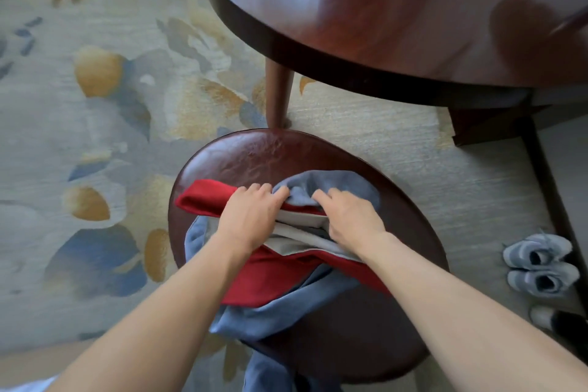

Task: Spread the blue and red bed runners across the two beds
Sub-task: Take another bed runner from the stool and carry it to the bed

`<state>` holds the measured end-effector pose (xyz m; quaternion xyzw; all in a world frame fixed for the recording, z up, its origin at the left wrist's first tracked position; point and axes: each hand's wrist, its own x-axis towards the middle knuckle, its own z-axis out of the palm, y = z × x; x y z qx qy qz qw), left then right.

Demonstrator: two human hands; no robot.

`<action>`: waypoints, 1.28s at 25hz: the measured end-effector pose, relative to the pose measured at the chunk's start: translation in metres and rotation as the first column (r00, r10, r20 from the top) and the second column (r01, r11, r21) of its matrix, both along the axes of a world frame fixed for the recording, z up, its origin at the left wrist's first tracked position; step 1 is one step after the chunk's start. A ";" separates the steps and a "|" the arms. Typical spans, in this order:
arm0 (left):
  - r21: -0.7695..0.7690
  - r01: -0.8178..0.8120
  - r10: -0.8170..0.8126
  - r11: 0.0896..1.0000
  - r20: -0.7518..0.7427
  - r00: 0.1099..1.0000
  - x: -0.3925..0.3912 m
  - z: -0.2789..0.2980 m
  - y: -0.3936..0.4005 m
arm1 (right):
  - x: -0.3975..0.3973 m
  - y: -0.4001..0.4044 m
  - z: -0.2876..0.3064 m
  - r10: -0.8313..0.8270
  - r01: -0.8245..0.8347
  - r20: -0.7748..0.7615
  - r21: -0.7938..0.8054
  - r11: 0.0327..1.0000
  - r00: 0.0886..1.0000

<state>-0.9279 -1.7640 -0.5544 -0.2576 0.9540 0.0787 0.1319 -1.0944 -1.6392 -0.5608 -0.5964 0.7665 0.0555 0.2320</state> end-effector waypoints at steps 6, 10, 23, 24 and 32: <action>0.216 -0.036 0.008 0.976 0.131 0.991 0.046 0.007 0.073 | 0.044 0.075 0.016 0.168 -0.174 0.076 0.085 0.981 0.983; 0.128 -0.010 -0.015 0.992 0.191 0.981 0.060 -0.023 0.091 | 0.059 0.089 -0.011 0.217 -0.221 0.043 0.123 0.968 0.975; 0.014 0.022 -0.025 1.000 0.293 0.956 0.040 -0.086 0.096 | 0.051 0.060 -0.091 0.178 -0.159 -0.113 0.160 0.974 0.977; 0.025 0.026 -0.031 0.999 0.263 0.964 0.038 -0.084 0.091 | 0.049 0.057 -0.090 0.174 -0.159 -0.095 0.146 0.976 0.980; 0.040 -0.005 -0.004 0.999 0.223 0.975 0.031 -0.039 0.071 | 0.044 0.045 -0.049 0.082 -0.083 0.007 0.084 0.993 0.997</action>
